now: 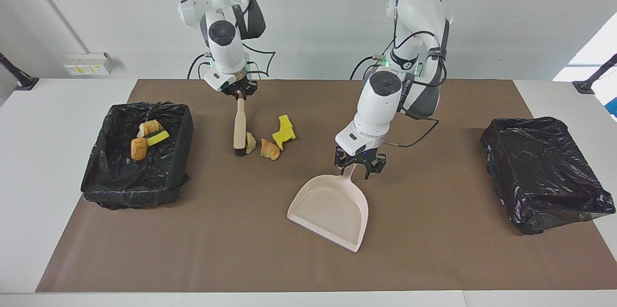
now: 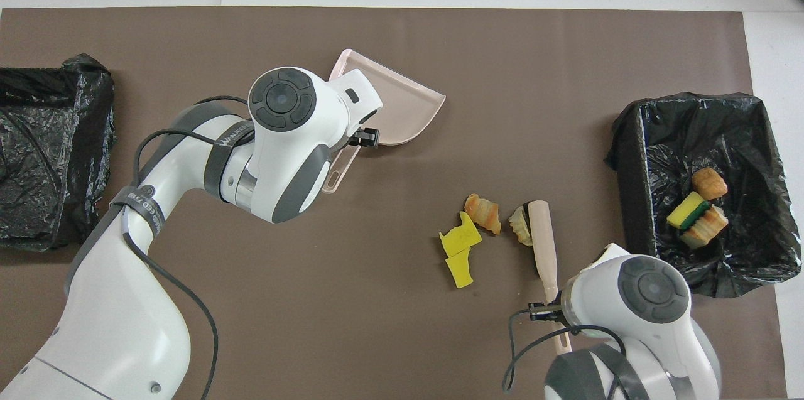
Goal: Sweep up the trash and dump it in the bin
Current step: 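Lower the dustpan beside the trash with the left gripper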
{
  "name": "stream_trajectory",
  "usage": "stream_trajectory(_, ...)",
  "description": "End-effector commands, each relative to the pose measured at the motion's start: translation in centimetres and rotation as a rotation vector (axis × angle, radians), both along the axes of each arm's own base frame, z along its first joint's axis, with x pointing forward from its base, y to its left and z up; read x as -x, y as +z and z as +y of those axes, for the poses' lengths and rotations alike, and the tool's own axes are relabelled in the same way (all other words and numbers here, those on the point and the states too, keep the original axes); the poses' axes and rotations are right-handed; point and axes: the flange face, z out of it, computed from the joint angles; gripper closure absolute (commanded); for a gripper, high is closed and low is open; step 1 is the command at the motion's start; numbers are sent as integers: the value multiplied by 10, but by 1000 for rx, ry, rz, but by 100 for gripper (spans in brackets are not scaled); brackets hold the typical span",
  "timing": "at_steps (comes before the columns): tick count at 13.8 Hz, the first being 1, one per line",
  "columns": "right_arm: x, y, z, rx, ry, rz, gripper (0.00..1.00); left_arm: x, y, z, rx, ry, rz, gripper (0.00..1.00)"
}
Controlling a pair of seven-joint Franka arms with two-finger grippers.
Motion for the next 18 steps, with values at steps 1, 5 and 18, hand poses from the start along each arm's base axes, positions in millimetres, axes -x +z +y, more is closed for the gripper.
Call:
stream_trajectory(1, -4, 1, 2, -33, 23, 3, 100, 23, -15, -3, -62, -148, 31, 22)
stream_trajectory(5, -4, 1, 2, -33, 23, 3, 100, 32, -24, -12, -70, -184, 35, 39)
stream_trajectory(18, -4, 1, 2, -35, 29, 4, 100, 61, 41, 45, -418, -832, 206, 100)
